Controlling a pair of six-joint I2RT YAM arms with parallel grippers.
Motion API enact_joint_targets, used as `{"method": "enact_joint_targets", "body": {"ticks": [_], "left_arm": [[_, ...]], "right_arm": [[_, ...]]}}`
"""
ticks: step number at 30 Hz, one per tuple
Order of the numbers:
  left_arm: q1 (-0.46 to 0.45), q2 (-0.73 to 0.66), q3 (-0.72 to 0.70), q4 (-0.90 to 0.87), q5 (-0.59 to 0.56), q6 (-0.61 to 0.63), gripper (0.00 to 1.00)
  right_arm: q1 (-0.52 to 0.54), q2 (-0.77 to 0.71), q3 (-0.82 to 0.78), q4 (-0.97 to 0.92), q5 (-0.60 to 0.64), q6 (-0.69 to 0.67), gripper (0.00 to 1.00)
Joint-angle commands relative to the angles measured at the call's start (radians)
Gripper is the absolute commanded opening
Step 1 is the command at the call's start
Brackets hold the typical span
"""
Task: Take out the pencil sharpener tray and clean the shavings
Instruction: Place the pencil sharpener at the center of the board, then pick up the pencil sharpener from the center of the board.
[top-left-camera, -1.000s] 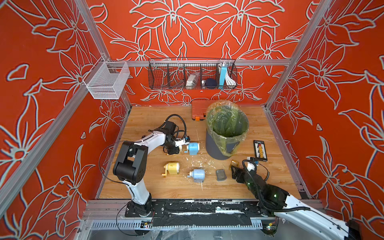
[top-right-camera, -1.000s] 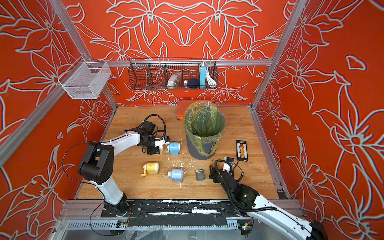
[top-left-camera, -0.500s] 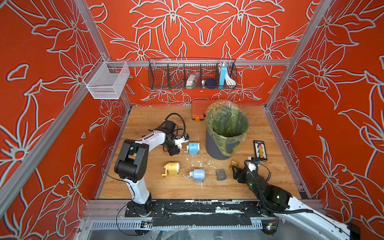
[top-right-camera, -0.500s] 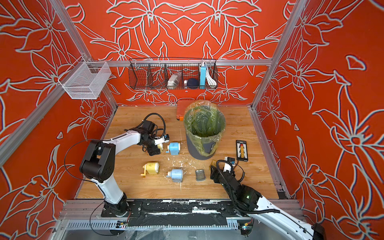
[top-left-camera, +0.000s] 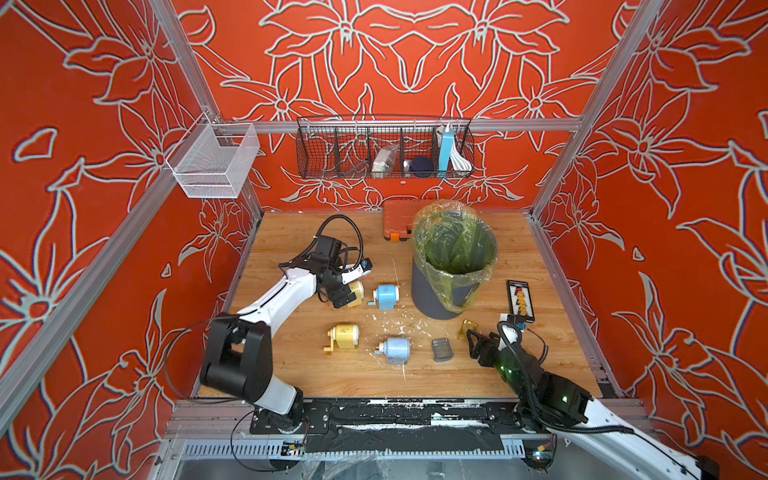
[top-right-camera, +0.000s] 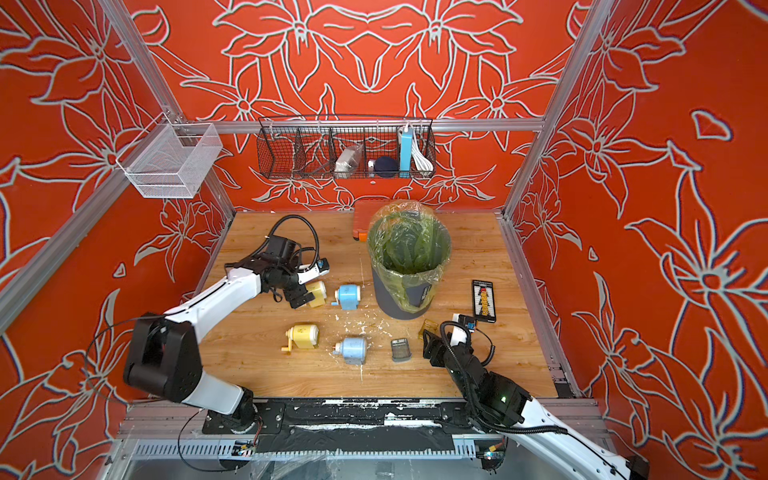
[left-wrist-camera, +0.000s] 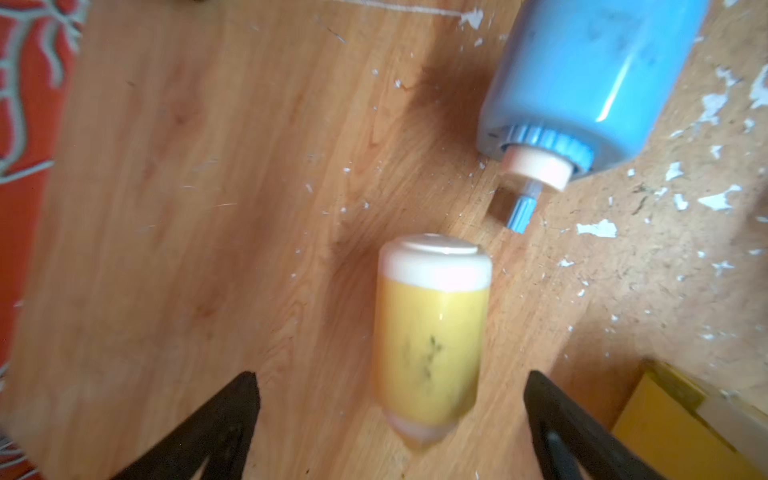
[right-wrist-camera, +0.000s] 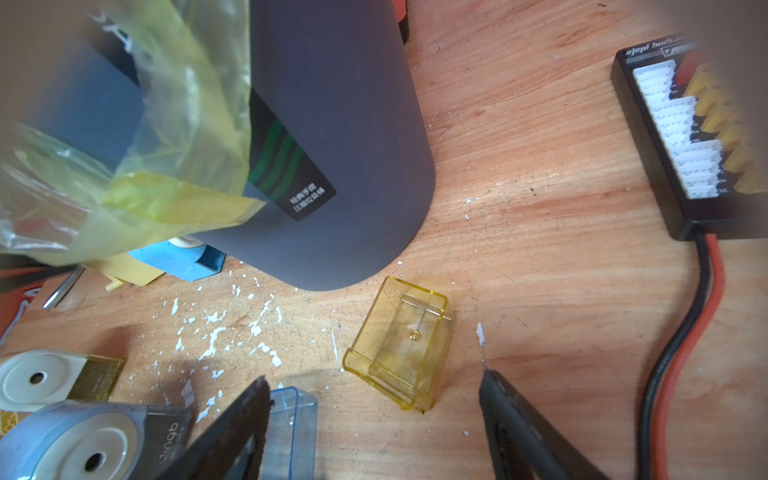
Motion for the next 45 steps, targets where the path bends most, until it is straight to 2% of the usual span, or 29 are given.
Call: {"method": "enact_joint_targets", "body": {"ticks": [1,5,8,13,21,27,38,45], "left_arm": [[0.004,-0.125,-0.038,-0.149,0.02,0.046,0.94],[-0.044,-0.281,-0.092,-0.432,0.096,0.213,0.84],[-0.061,-0.361,-0.161,-0.506,0.094,0.243,0.8],[-0.088,-0.393,-0.232,-0.464,0.106,0.235,0.8],[-0.103,-0.335,-0.234,-0.358,0.097,0.226,0.85],[-0.123,-0.288,-0.246,-0.282,0.085,0.221,0.85],[-0.142,-0.231,-0.35,-0.1,0.126,0.171,0.74],[-0.147,-0.232,-0.39,-0.053,0.131,0.165,0.71]], "right_arm": [[0.004,0.005,0.007,-0.095,-0.021,-0.022,0.81],[0.004,0.0,0.02,-0.106,-0.028,-0.036,0.81],[0.004,-0.002,0.031,-0.116,-0.034,-0.048,0.81],[0.004,-0.015,0.05,-0.152,-0.034,-0.059,0.81],[0.003,-0.08,0.057,-0.218,-0.03,-0.047,0.8],[0.004,-0.083,0.071,-0.235,-0.032,-0.054,0.8],[0.003,-0.076,0.076,-0.231,-0.044,-0.059,0.8],[0.003,-0.097,0.073,-0.243,-0.046,-0.058,0.79]]}}
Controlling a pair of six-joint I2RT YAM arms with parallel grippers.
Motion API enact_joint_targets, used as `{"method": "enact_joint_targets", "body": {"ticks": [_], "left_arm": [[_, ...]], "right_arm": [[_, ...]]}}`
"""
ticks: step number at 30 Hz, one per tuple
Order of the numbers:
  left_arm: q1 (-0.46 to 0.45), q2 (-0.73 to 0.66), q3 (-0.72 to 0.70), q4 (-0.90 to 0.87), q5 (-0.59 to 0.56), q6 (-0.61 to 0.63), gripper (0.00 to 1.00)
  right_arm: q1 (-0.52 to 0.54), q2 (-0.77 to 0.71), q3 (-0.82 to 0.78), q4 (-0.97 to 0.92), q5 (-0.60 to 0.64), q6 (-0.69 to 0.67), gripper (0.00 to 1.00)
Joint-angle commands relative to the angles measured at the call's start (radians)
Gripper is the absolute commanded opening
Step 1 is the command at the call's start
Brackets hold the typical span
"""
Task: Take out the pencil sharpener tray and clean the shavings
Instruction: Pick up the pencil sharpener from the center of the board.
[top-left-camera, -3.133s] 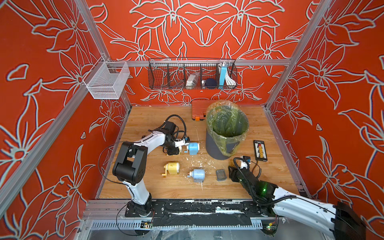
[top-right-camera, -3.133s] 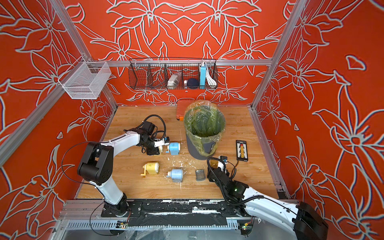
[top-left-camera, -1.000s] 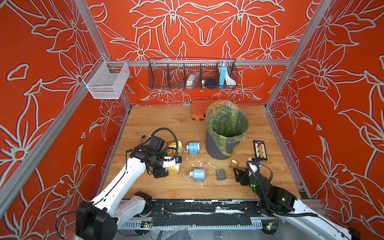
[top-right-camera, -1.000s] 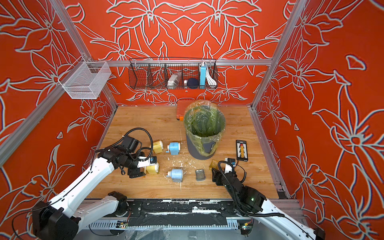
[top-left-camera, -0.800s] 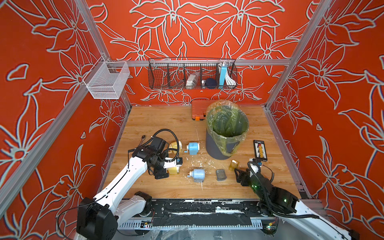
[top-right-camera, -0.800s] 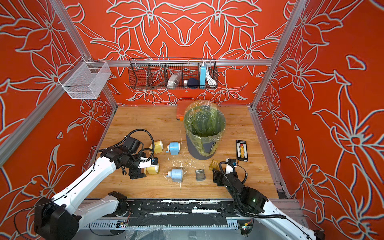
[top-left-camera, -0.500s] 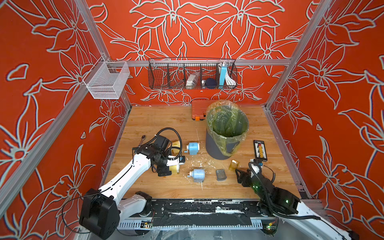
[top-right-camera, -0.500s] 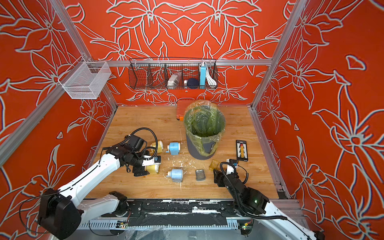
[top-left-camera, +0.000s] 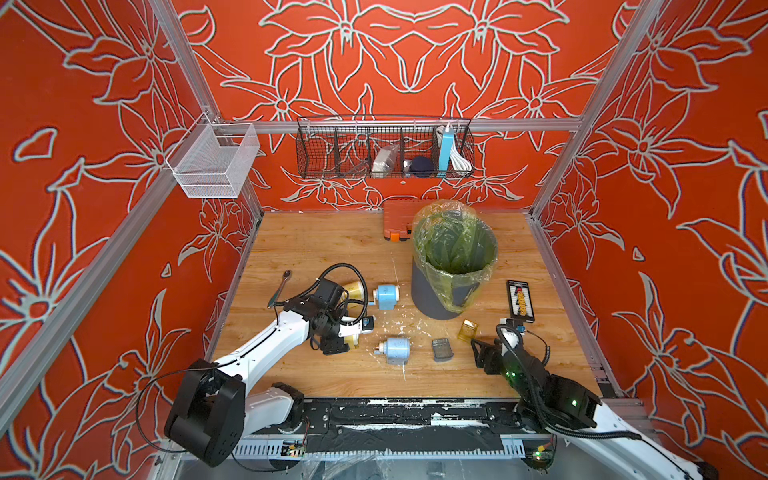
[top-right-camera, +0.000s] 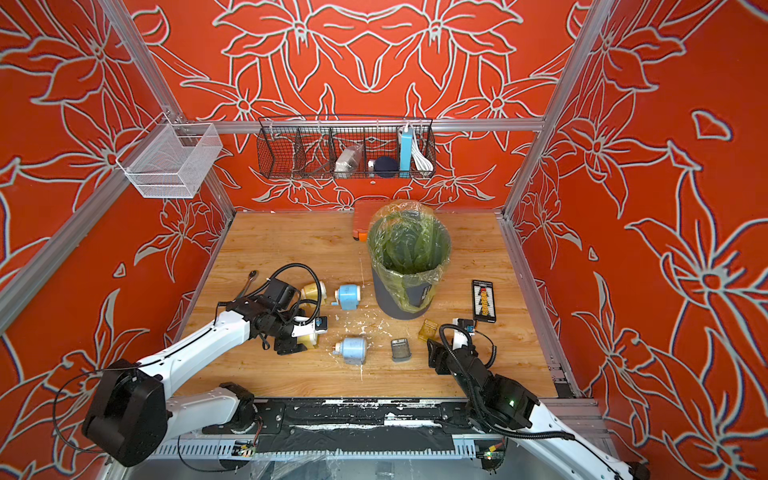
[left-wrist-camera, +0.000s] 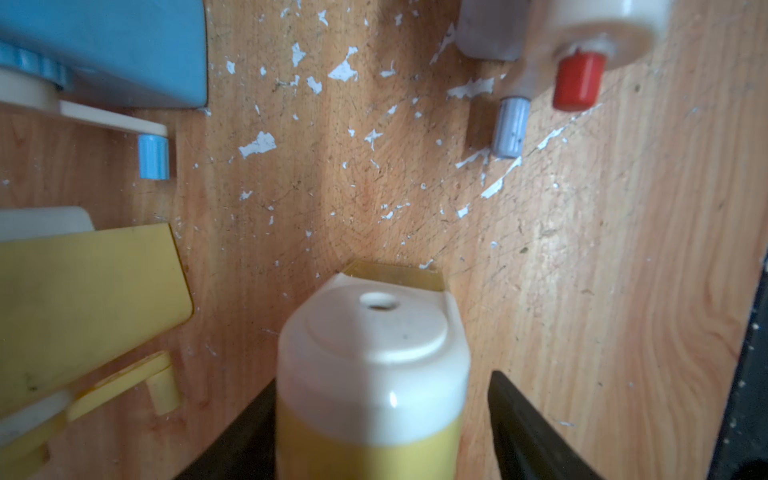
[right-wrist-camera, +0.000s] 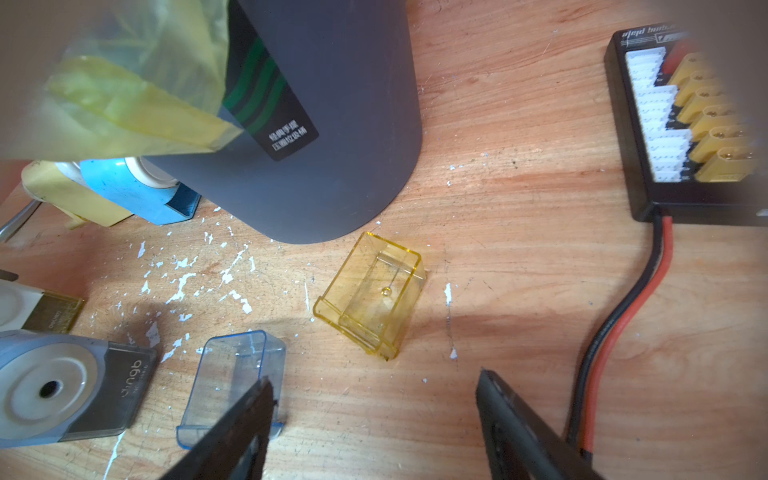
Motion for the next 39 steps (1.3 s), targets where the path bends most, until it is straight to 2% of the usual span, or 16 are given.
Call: {"method": "enact_joint_targets", "body": {"ticks": [1,12,21,24,29,32,33,37,39], "left_arm": [[-0.008,-0.001,-0.007,0.027,0.032,0.003,0.69],[-0.041,-0.032,-0.031,0.008,0.04,-0.014,0.49],[-0.089,-0.096,-0.04,-0.033,0.031,-0.074,0.15],[-0.095,-0.155,-0.038,-0.064,0.025,-0.096,0.0],[-0.103,-0.269,0.032,-0.212,0.036,-0.134,0.0],[-0.104,-0.32,0.122,-0.336,0.089,-0.168,0.0],[-0.104,-0.334,0.159,-0.381,0.115,-0.176,0.0],[-0.114,-0.362,0.295,-0.512,0.241,-0.202,0.0],[-0.13,-0.366,0.359,-0.562,0.296,-0.211,0.0]], "right_arm": [[0.004,-0.018,0.03,-0.035,-0.002,0.001,0.79],[0.005,-0.048,0.032,-0.051,-0.014,0.002,0.79],[0.003,-0.088,0.025,-0.001,-0.101,-0.06,0.79],[0.004,-0.087,0.032,0.021,-0.134,-0.085,0.79],[0.004,-0.077,0.089,0.061,-0.203,-0.176,0.83],[0.003,-0.062,0.168,0.06,-0.254,-0.238,0.96],[0.004,-0.05,0.2,0.066,-0.286,-0.264,0.97],[0.003,0.037,0.316,0.14,-0.433,-0.354,0.97],[0.003,0.128,0.374,0.189,-0.528,-0.403,0.97]]}}
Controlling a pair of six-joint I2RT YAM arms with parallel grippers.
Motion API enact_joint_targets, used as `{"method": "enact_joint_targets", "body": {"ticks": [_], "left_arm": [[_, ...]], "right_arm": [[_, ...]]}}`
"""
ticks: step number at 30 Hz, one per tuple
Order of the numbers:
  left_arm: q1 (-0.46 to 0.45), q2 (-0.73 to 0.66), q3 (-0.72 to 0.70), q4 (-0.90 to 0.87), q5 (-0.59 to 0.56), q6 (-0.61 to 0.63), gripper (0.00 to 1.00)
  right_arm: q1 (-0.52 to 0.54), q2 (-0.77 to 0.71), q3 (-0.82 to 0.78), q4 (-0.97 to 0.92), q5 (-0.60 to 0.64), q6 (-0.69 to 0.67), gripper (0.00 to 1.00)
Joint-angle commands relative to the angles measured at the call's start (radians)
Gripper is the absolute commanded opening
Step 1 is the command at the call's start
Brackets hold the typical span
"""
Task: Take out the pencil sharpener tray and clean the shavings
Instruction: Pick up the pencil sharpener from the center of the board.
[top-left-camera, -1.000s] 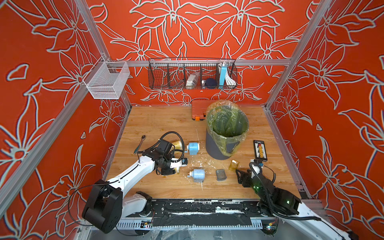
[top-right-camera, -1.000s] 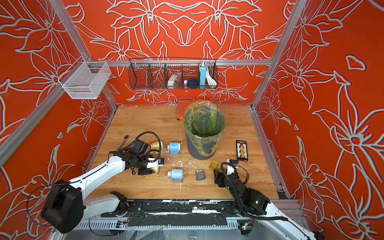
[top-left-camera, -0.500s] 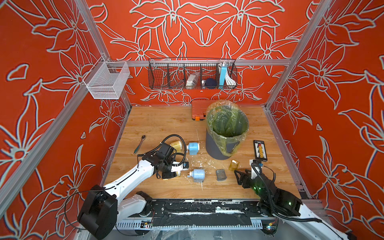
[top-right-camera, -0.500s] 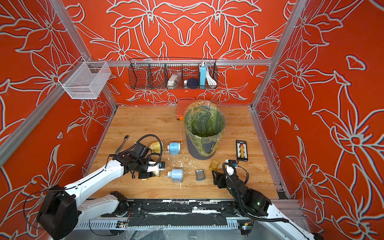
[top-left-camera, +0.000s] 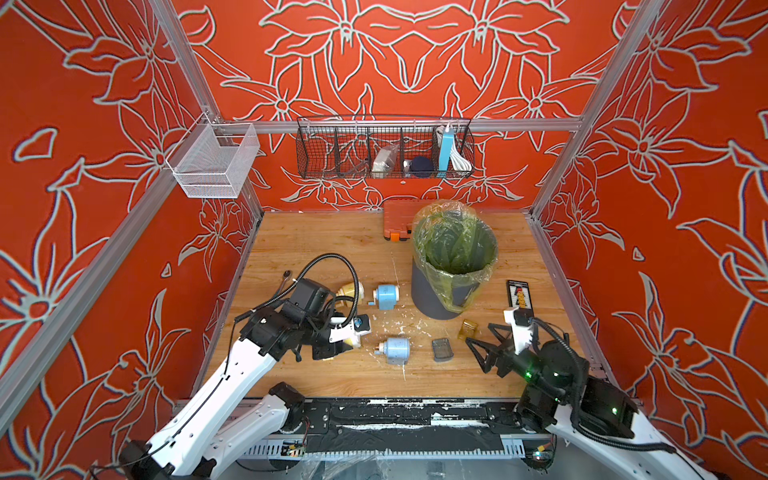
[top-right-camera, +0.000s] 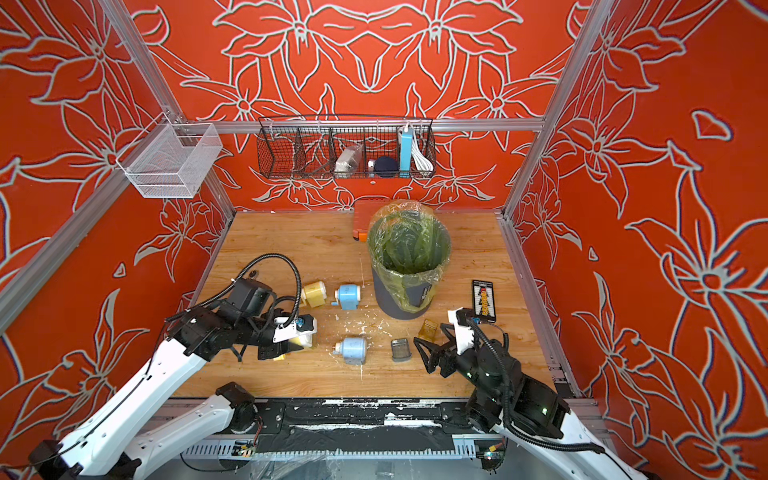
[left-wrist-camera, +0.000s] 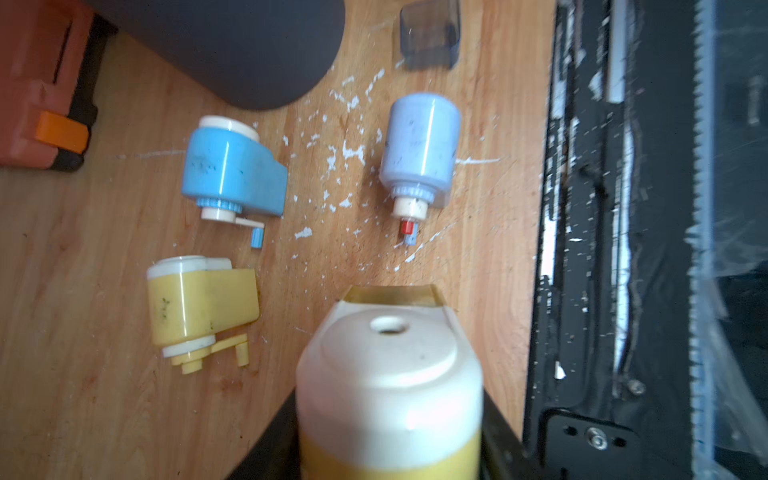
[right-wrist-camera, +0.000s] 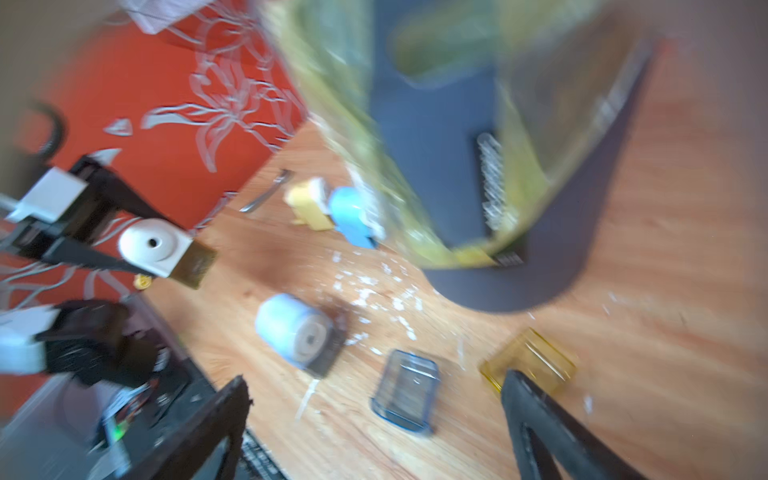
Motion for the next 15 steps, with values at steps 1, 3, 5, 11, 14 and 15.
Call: {"method": "enact_joint_targets", "body": {"ticks": [1,3,5,11,14,15], "left_arm": [[-0.033,-0.016,0.093,-0.164,0.15,-0.039,0.0],[-0.074,-0.016,0.135,-0.183,0.182,-0.055,0.0],[-0.101,-0.01,0.166,-0.196,0.222,-0.067,0.0],[-0.14,-0.01,0.196,-0.197,0.299,-0.105,0.0],[-0.147,-0.03,0.188,-0.174,0.327,-0.137,0.0],[-0.147,-0.038,0.181,-0.166,0.336,-0.151,0.0]], "right_arm": [[0.004,0.131,0.085,0.108,-0.198,-0.131,0.97],[0.004,0.263,0.143,0.145,-0.297,-0.187,0.97],[0.005,0.381,0.191,0.181,-0.374,-0.233,0.97],[0.108,0.613,0.288,0.304,-0.388,-0.317,0.97],[0.244,0.715,0.336,0.324,-0.287,-0.363,0.97],[0.288,0.743,0.342,0.341,-0.252,-0.373,0.97]]}}
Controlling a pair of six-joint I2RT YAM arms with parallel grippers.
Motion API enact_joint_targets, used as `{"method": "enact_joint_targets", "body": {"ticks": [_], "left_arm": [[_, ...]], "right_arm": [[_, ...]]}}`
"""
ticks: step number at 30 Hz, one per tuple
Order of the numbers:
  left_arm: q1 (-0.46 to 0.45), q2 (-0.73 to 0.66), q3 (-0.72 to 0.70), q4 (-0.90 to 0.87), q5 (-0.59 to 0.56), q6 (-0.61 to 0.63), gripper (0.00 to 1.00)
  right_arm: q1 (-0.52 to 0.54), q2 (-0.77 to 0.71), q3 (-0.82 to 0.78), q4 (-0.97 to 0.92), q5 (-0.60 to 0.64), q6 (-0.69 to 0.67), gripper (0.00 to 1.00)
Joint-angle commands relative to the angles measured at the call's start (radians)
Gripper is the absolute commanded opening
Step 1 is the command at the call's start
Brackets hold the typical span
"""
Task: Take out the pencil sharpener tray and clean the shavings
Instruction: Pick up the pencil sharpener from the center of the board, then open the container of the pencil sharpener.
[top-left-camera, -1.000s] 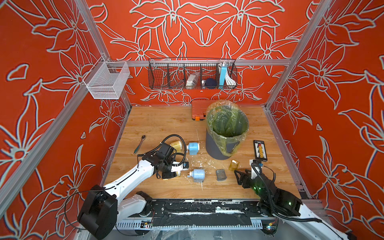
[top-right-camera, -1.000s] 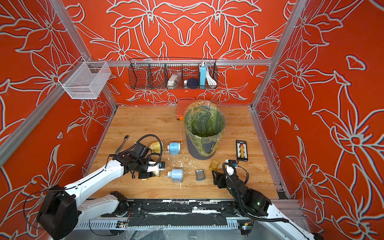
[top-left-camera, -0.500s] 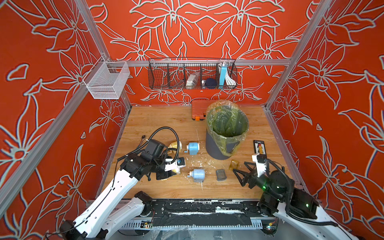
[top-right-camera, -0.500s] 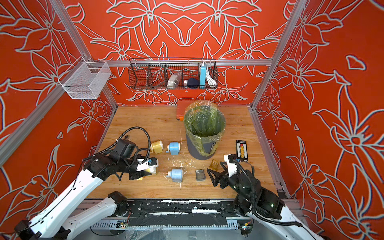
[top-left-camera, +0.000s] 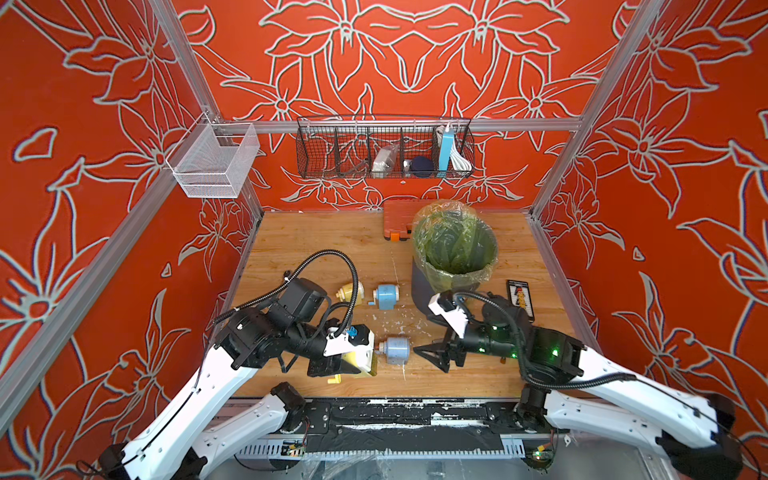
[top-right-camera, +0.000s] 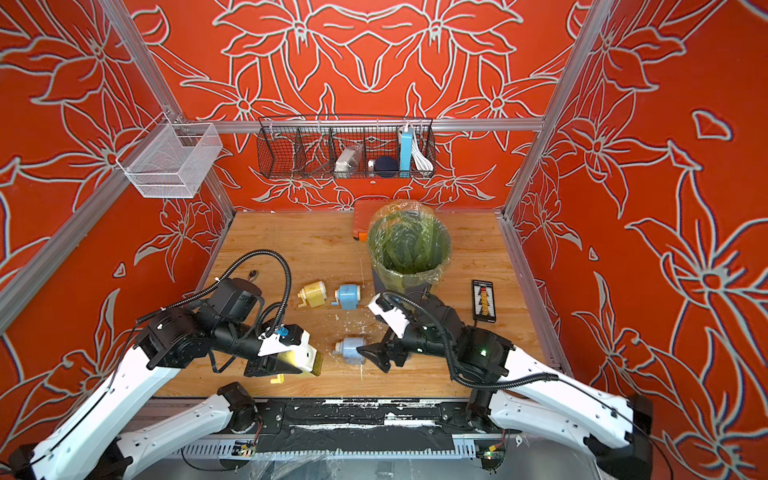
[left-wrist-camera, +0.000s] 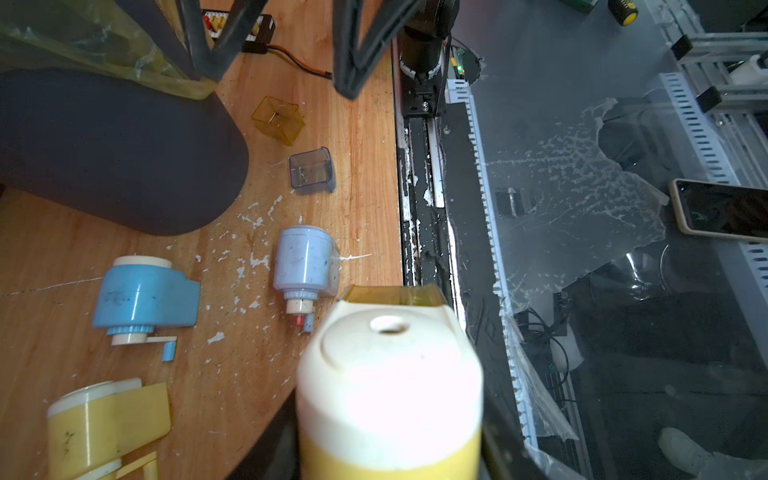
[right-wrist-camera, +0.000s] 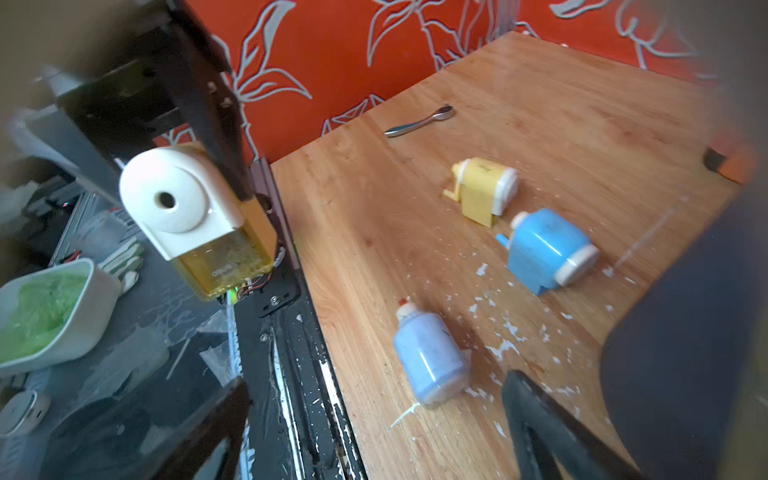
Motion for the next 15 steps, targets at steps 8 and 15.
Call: {"method": "enact_joint_targets", "body": {"ticks": [8,15], "left_arm": [[-0.018,-0.058,-0.019,0.041,0.104,-0.09,0.0],[-0.033,-0.054,-0.023,0.058,0.108,-0.103,0.0]], "right_arm": [[0.214,0.146,0.039,0.22,0.14,-0.055,0.96],[0.25,0.196,0.067,0.274,0.137,-0.058,0.93]]}}
